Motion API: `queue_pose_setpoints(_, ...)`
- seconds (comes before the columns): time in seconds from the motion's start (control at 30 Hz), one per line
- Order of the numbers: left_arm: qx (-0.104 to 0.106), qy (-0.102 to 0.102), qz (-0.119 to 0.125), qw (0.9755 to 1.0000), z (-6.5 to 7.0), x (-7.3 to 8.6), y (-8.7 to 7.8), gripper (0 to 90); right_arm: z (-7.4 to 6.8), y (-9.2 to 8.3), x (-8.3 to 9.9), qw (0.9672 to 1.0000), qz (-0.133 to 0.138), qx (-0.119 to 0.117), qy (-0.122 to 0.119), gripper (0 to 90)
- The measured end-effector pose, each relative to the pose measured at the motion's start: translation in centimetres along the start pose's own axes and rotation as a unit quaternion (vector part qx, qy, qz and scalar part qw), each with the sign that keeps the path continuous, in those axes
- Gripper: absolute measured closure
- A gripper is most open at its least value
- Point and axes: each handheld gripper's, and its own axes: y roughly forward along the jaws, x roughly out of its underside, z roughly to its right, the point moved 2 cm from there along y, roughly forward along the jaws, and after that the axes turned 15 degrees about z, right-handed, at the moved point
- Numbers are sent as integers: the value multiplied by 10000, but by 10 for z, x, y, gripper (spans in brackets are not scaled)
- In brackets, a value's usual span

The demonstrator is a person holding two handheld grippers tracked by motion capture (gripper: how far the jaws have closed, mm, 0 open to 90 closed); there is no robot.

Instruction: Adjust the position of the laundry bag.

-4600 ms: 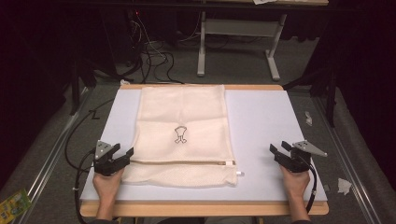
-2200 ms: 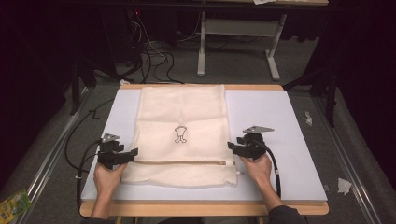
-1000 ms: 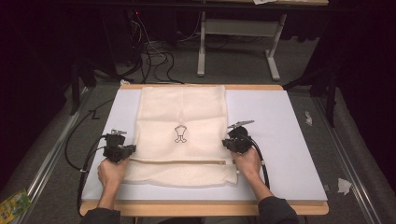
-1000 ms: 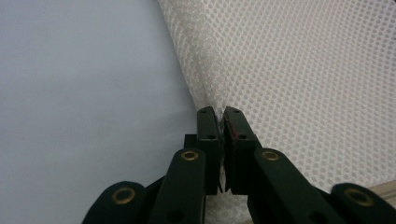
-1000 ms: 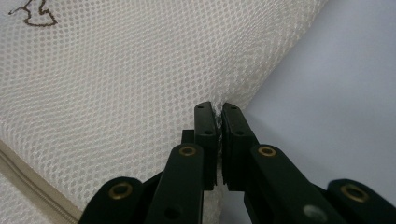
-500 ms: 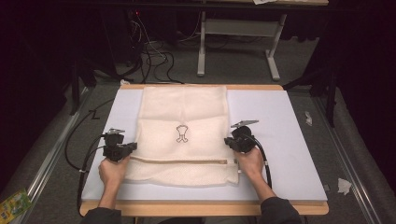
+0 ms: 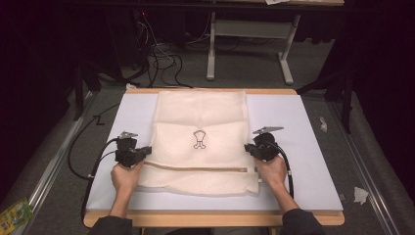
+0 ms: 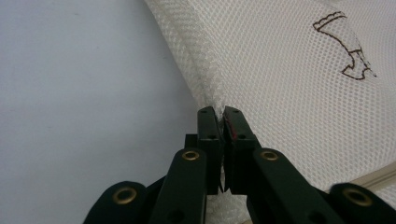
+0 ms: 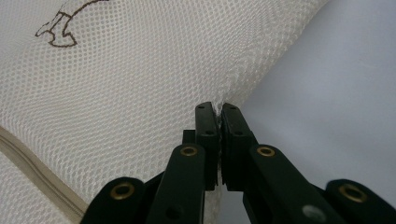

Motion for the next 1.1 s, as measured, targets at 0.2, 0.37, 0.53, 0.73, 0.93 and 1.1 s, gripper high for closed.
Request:
queue_pose_setpoints(0.2,61,34,75,9999,6,-3,0,874,5,-6,0,10000,42,24,16,883)
queue_pose_setpoints(0.37,106,159,92,9998,16,-5,4,875,11,-13,-1,9999,70,92,-1,883)
queue_pose_setpoints(0.53,229,209,120,9994,28,-7,11,873,22,-23,1,9998,124,173,39,883)
queue_pose_setpoints(0.73,334,246,196,9989,41,-9,17,872,32,-32,4,9993,214,284,63,882)
queue_pose_setpoints(0.93,376,408,136,9984,56,-7,24,870,45,-43,10,9987,241,423,120,881)
queue_pose_setpoints(1.1,233,702,-61,9972,56,1,32,865,52,-45,14,9984,297,465,142,876)
